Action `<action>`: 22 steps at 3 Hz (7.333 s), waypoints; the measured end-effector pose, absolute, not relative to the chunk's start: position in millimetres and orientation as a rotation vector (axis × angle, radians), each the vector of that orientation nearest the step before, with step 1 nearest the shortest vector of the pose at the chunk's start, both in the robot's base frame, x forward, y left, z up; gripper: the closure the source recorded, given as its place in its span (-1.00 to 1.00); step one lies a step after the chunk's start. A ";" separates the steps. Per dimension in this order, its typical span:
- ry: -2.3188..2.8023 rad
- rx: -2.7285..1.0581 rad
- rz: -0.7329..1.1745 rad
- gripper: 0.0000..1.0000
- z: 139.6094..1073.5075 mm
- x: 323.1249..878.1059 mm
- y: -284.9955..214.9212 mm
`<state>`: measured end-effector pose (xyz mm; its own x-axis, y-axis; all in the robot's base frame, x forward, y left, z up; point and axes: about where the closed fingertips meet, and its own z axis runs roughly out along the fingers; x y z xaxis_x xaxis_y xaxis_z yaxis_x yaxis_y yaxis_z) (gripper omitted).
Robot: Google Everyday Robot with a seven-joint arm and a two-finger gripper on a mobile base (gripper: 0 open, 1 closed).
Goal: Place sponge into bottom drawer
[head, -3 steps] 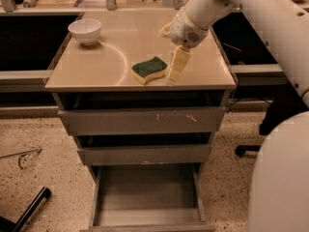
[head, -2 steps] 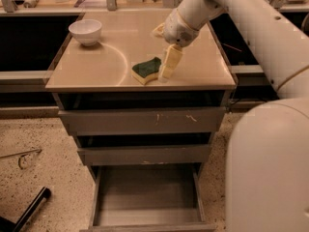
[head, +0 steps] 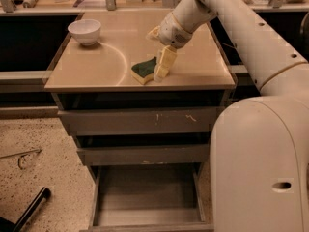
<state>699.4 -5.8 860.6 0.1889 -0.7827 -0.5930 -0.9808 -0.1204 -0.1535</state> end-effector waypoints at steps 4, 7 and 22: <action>1.674 -1.936 0.626 -1.00 823.1 708.6 -0.4; 1.679 -1.928 0.660 -0.19 815.9 710.5 1.4; 1.681 -1.581 0.876 1.00 529.4 497.8 1.7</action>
Offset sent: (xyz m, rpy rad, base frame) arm 0.0061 -0.0035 -0.0251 0.0185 0.0629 -0.0013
